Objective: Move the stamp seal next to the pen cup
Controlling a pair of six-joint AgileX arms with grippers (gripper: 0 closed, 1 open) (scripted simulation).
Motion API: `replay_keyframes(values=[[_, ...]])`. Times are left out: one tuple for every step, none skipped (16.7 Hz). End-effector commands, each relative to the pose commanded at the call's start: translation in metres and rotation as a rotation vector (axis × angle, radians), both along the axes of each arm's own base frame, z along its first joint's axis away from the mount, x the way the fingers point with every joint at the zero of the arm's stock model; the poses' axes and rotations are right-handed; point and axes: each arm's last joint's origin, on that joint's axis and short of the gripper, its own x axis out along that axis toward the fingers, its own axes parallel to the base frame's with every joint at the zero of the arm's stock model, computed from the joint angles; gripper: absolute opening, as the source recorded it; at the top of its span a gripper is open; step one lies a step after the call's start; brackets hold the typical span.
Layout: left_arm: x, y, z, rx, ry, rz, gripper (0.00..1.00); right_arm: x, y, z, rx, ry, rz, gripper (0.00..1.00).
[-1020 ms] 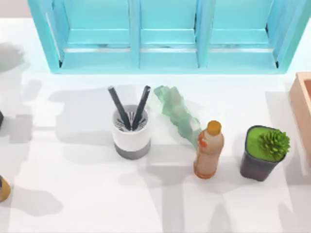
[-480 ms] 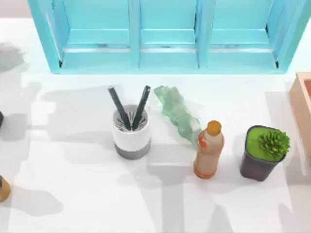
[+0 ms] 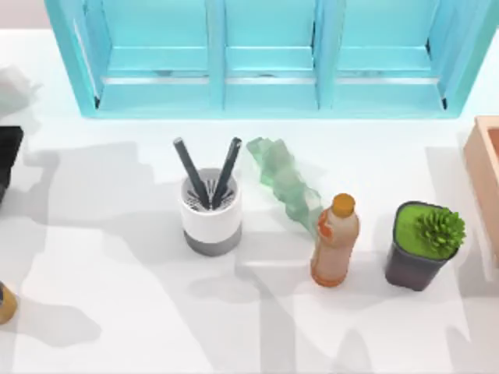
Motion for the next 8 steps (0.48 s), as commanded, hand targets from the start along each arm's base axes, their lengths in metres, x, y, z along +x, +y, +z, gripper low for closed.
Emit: replay_keyframes(values=[[-0.0001,0.0000,-0.0005,0.000,0.000,0.000,1.00,0.0000,0.0000,0.0000,0.000,0.000,0.000,1.00],[-0.0001,0.0000,-0.0005,0.000,0.000,0.000,1.00,0.0000,0.0000,0.0000,0.000,0.000,0.000,1.00],[-0.0001,0.0000,-0.0005,0.000,0.000,0.000,1.00,0.0000,0.0000,0.0000,0.000,0.000,0.000,1.00],[-0.0001,0.0000,-0.0005,0.000,0.000,0.000,1.00,0.0000,0.0000,0.0000,0.000,0.000,0.000,1.00],[-0.0001,0.0000,-0.0005,0.000,0.000,0.000,0.92,0.0000,0.0000,0.0000,0.000,0.000,0.000,1.00],[-0.0001,0.0000,-0.0005,0.000,0.000,0.000,0.85,0.0000,0.0000,0.0000,0.000,0.000,0.000,1.00],[-0.0001,0.0000,-0.0005,0.000,0.000,0.000,0.77,0.0000,0.0000,0.0000,0.000,0.000,0.000,1.00],[-0.0001,0.0000,-0.0005,0.000,0.000,0.000,0.70,0.0000,0.0000,0.0000,0.000,0.000,0.000,1.00]])
